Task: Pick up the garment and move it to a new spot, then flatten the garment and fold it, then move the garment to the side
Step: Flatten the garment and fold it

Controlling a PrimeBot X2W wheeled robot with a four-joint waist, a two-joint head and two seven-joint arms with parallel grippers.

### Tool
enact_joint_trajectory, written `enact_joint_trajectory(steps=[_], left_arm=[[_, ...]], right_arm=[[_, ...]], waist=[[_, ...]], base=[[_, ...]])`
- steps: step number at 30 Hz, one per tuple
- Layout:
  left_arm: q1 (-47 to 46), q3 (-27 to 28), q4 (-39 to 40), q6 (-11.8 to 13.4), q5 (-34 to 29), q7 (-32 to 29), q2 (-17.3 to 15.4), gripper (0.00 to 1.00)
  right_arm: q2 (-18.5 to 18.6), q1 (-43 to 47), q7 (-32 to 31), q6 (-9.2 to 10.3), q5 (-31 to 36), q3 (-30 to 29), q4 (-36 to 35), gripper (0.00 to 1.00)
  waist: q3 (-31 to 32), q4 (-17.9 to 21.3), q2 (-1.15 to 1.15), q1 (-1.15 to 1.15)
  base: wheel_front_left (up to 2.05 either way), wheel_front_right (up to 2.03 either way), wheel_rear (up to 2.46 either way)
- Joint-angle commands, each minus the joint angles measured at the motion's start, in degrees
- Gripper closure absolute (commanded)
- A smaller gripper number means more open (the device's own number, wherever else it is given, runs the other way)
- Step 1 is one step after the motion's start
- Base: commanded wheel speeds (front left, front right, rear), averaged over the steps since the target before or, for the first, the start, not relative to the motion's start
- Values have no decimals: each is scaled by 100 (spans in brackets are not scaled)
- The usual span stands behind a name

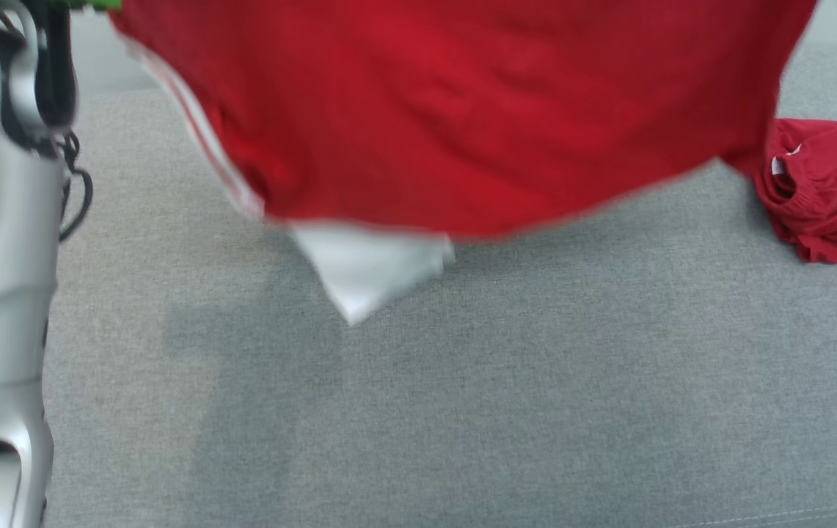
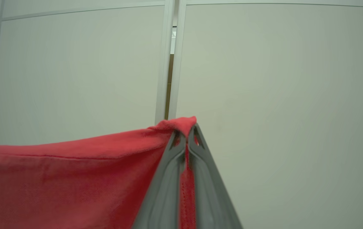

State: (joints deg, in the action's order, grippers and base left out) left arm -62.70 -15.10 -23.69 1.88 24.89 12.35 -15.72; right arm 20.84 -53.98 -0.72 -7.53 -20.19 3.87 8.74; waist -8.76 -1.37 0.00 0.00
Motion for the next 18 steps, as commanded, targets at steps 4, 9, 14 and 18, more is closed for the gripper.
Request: enact_joint_trajectory(steps=[4,9,14,18], left_arm=[[-723,76,-1146,-116,-96,235,157,100],[-661,136,-2657,-270,-17,281,511,100],[-68,173,-3683,-341,51,281,779,100],[630,370,-4047,-396,186,282,912,100]], right_arm=[[-206,-804,407,8,100,167,1158,100],[-580,-1114,760,8,90,480,2939,100],[-927,-797,1037,8,-83,869,4181,100],[-1155,-281,1295,8,-352,1269,4747,100]], waist=[[-86,32,0,0],[-269,-86,0,0],[-518,-131,0,0],[-651,-121,0,0]], base=[[0,0,0],[0,0,0],[0,0,0],[0,0,0]])
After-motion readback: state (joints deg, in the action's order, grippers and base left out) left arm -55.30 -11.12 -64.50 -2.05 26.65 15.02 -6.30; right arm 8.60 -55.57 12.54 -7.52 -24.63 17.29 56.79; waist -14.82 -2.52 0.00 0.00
